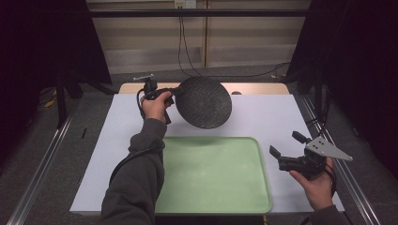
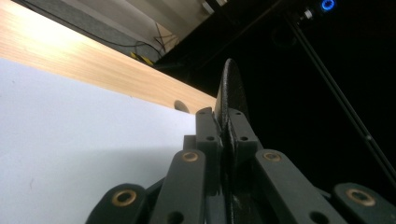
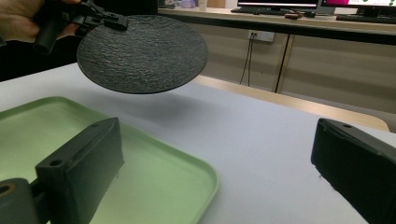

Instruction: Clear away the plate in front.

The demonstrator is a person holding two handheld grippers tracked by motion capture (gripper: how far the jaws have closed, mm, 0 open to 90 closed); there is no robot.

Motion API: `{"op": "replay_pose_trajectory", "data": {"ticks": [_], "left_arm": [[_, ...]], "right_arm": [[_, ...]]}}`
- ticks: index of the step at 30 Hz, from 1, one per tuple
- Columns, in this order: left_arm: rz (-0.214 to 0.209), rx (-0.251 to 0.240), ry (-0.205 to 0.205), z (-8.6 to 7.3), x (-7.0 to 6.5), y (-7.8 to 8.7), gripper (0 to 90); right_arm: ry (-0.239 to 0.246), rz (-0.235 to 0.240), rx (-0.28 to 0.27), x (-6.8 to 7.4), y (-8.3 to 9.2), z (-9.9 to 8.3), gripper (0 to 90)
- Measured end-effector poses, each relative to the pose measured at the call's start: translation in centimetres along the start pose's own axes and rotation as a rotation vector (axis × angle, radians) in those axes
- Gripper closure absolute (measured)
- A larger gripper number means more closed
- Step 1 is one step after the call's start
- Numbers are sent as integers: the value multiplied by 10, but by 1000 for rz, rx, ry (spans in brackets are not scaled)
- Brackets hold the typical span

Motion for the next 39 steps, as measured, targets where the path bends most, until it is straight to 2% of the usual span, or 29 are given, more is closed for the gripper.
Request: {"op": "replay_pose_trajectory", "data": {"ticks": [6, 8, 14, 17, 18, 21, 27, 32, 39], "left_arm": [[-45, 33, 8, -4, -3, 9, 858], [-56, 44, -3, -5, -3, 12, 858], [-56, 83, -41, -8, -4, 23, 857], [-52, 89, -29, -10, -4, 26, 857], [-66, 94, -29, -12, -3, 29, 856], [-59, 117, -49, -15, -5, 35, 855], [-82, 149, -65, -21, -10, 41, 857], [-100, 152, -72, -28, -12, 45, 861], [-99, 179, -87, -36, -15, 53, 859]], "right_arm": [[10, 6, 4, 1, -1, 0, 18], [17, 3, -2, 2, -2, 0, 19], [23, 9, 3, 3, -4, 0, 20], [26, 13, 4, 4, -3, 0, 20], [26, 15, 4, 4, -3, 0, 20], [28, 14, 2, 4, -4, 0, 22], [33, 17, 1, 4, -5, 0, 23], [41, 22, 6, 5, -4, 0, 25], [38, 19, -1, 5, -4, 0, 24]]}}
Point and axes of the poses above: each handheld gripper's, and its own axes: y roughly backward along the jaws, z roughly out of its top, x roughly to its left, the point moved 1 cm from there along -y, roughly forward along the jaws, and after that the axes turned 2 degrees about x, right-handed, at the moved point
